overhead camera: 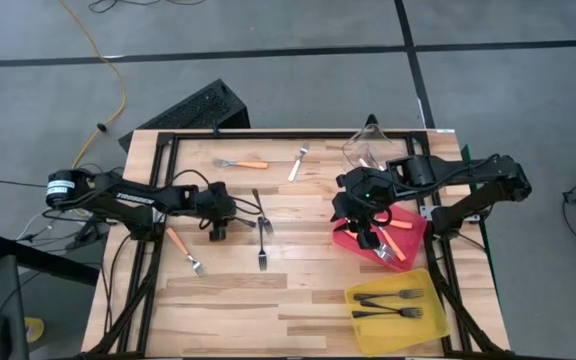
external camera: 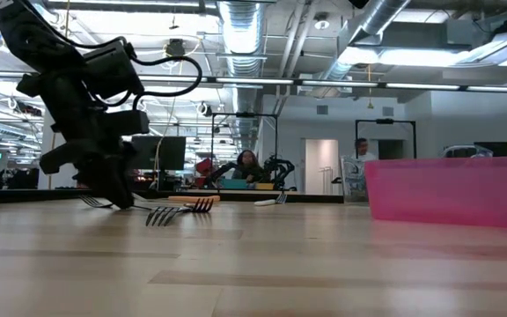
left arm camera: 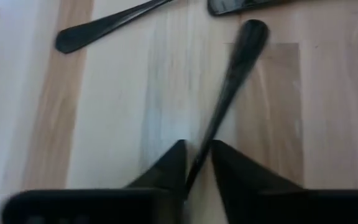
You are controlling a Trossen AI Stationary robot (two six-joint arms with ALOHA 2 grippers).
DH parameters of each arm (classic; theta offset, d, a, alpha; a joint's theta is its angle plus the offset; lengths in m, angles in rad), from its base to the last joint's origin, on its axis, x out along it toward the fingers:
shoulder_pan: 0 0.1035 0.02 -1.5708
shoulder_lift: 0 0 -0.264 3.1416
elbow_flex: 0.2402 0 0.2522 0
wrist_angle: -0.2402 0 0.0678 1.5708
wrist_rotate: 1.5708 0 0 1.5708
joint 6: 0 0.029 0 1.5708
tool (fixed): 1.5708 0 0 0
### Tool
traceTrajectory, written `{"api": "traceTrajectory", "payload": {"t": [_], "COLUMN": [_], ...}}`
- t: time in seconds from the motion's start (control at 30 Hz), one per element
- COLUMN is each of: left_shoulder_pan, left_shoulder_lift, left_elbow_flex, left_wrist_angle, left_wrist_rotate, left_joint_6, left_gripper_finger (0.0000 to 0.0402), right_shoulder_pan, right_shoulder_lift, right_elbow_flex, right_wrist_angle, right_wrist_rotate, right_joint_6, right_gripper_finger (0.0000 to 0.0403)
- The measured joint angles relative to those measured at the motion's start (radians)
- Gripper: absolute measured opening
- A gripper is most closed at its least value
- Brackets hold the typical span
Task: Sort silverware by color (type)
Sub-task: Put the black fork into the yellow bin
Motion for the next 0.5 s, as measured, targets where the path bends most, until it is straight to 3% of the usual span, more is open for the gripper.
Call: {"api": "traceTrajectory", "payload": {"t": [0.07,0.13,0.33,0.5], "left_shoulder_pan": [0.000,0.000,0.000,-0.021], "left_shoulder_lift": [0.000,0.000,0.002,0.001], "left_elbow_flex": [-0.001,-0.002,-0.008,-0.012], "left_wrist_angle": [0.000,0.000,0.054,0.163], "left_wrist_rotate": [0.019,0.017,-0.017,-0.107], "left_joint_6": [-0.006,-0.036,-0.121,-0.150], "left_gripper_finger": [0.0032,0.0010,0.0003,0.0001], "right_shoulder_pan": [0.000,0.000,0.000,0.001], "right_shoulder_lift": [0.000,0.001,0.002,0.002], "right_elbow_flex": [0.000,0.000,0.000,0.000], "right_wrist_angle": [0.000,0.000,0.000,-0.001], "right_wrist_rotate": [0.000,0.000,0.002,0.099], "right_joint_6": [0.000,0.001,0.019,0.021], "right_gripper_finger": [0.0142,0.0142,0.0142,0.0142]}}
